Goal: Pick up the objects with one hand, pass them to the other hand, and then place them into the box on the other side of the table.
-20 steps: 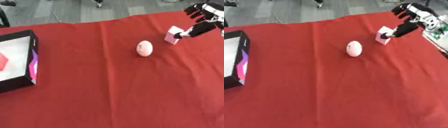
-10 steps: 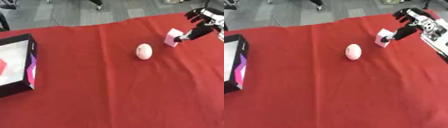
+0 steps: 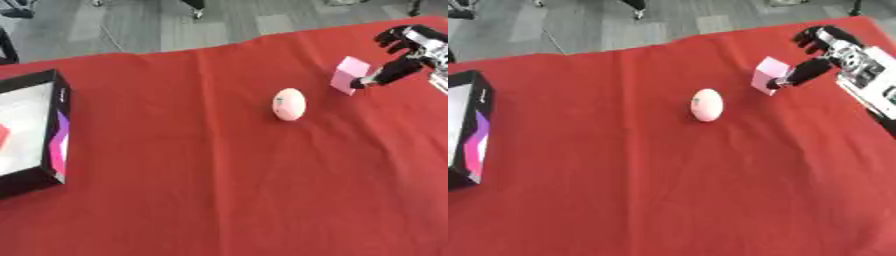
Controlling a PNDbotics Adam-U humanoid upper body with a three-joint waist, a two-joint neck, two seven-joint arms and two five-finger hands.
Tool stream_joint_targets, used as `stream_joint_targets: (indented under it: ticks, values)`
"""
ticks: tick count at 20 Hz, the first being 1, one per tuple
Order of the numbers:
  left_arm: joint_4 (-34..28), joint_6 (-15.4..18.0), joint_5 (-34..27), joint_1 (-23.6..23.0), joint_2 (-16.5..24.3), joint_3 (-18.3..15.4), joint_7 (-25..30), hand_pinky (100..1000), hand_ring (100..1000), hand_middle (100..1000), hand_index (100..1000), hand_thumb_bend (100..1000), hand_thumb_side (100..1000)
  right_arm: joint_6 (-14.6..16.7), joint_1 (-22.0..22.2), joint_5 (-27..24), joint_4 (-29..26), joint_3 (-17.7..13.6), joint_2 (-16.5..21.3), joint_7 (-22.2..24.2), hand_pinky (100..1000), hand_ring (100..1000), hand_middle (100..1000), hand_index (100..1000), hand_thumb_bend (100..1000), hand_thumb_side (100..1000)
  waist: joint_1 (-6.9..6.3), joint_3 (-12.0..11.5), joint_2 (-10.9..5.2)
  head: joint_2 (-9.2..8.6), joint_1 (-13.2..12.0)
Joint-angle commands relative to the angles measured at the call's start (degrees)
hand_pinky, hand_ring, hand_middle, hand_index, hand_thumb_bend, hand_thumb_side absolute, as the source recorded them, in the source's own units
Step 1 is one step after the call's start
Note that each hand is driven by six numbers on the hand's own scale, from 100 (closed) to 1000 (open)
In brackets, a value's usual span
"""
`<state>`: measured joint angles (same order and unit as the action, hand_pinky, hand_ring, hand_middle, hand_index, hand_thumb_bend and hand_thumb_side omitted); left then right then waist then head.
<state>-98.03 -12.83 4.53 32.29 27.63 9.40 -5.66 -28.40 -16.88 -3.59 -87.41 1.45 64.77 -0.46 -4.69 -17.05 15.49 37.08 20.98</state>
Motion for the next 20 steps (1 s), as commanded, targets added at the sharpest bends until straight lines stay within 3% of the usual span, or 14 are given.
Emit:
stream_joint_targets:
  ticks: [1, 20]
  values:
    - [-1.2, -0.1, -0.1, 0.6, 1.1, -0.3, 0.2, 803, 778, 708, 771, 101, 660, 0.1, -0.4, -1.6, 0.5, -1.2, 1.6, -0.8, 796, 848, 800, 845, 740, 144, -0.68, -0.2, 0.22, -1.04, 0.4]
    - [-0.9, -0.5, 0.2, 0.5, 0.7, -0.1, 0.7, 802, 778, 706, 765, 100, 664, -0.1, -0.3, -8.0, 1.7, -1.1, 1.6, -1.7, 784, 831, 777, 827, 699, 102, -0.99, -0.9, 1.63, -1.55, 0.6]
